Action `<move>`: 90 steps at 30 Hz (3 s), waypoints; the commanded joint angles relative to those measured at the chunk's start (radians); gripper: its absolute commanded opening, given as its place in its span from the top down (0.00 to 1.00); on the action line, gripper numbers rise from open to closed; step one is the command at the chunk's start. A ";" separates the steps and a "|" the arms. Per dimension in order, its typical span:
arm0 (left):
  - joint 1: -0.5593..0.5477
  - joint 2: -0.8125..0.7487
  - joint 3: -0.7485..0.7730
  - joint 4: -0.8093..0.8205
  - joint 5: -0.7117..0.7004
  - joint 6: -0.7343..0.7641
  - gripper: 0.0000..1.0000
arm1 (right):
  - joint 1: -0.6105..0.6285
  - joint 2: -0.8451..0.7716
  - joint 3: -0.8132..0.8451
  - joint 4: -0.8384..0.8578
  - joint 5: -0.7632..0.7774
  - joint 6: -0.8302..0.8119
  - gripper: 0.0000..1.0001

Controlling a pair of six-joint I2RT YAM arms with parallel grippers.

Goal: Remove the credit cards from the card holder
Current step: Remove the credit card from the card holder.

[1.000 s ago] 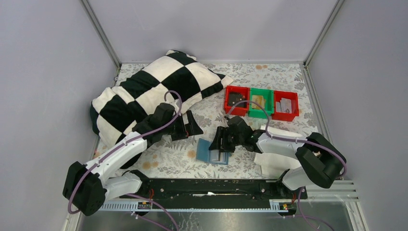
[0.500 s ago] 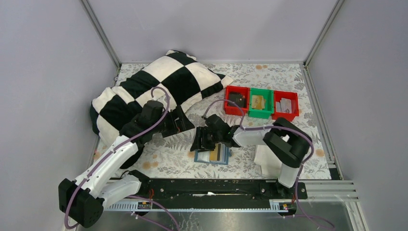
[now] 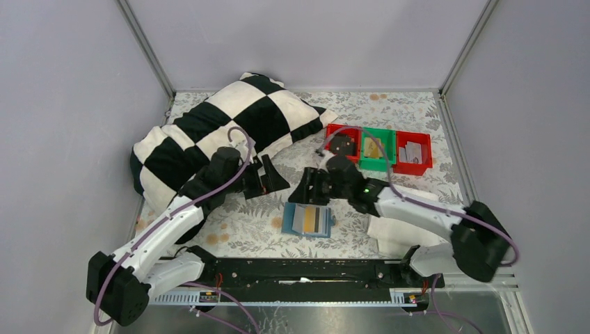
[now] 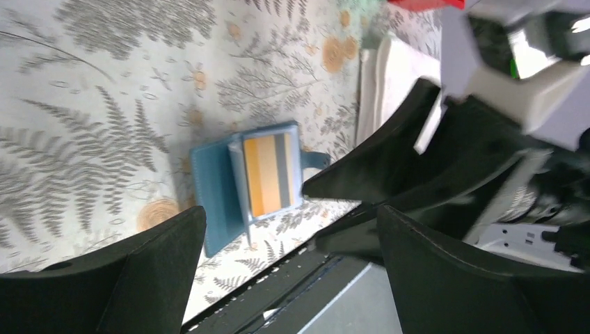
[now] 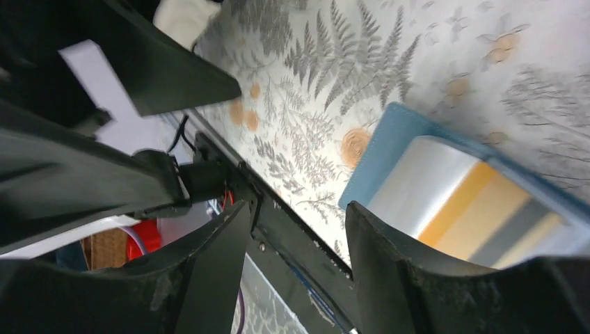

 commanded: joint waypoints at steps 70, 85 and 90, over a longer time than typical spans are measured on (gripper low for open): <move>-0.255 0.551 -0.259 0.728 0.109 -0.223 0.91 | -0.173 -0.040 -0.378 0.042 0.052 0.077 0.75; -0.129 0.383 -0.287 0.516 0.089 -0.099 1.00 | -0.172 0.030 -0.397 0.079 0.041 0.071 0.77; -0.081 0.280 -0.222 0.347 0.073 -0.018 1.00 | -0.172 -0.040 -0.356 0.017 0.031 0.056 0.69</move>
